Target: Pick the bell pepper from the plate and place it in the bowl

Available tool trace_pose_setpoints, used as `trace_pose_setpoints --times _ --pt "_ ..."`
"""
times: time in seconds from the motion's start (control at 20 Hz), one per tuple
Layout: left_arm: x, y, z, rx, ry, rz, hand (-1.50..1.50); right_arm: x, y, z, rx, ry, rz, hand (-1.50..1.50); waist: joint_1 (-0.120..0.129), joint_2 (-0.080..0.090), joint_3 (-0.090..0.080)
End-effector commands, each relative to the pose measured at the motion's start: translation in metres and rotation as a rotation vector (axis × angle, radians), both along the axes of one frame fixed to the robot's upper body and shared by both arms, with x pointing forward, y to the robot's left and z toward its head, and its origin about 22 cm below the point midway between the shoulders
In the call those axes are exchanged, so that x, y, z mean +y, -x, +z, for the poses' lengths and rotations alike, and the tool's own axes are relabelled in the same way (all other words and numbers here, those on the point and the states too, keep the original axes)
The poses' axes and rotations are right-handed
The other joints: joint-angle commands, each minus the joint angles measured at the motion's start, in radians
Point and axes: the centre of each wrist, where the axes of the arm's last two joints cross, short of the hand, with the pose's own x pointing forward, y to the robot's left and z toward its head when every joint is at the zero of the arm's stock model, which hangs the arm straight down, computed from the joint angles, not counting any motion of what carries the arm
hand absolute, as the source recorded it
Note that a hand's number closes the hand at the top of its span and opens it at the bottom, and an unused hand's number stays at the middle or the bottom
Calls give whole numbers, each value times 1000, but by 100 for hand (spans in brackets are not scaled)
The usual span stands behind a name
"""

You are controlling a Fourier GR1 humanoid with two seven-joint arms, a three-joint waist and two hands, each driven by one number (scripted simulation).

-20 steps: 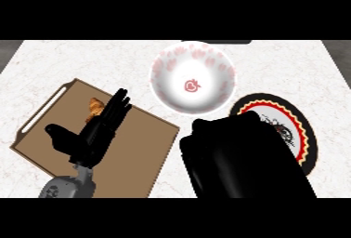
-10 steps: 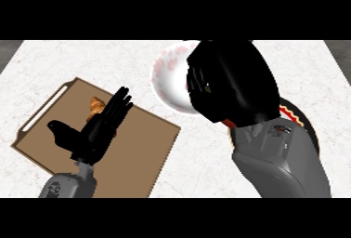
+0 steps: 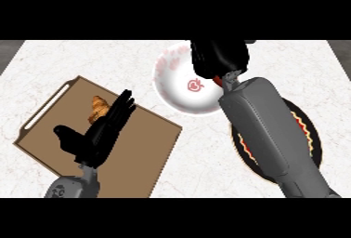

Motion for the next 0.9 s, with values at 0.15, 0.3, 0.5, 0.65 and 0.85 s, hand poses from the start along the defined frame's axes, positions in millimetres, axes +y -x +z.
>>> trace_pose_setpoints --times 0.15,0.3,0.5,0.65,0.85 --pt "-1 -7 6 -1 -4 -11 0 -13 -50 -37 202 58 -163 150 15 8 0" --pt "0 -8 6 6 8 -25 0 -18 -59 -62 232 -36 -152 -150 17 8 0" --pt "6 -7 16 -11 8 -8 0 -34 -70 -53 244 -192 -75 -150 18 6 1" --pt "11 5 -7 -10 -3 -16 0 -36 -63 -68 198 -398 -46 -150 11 5 1" --pt "-4 1 -1 -5 12 -3 0 -47 -61 -50 3 -752 19 -150 -3 2 5"
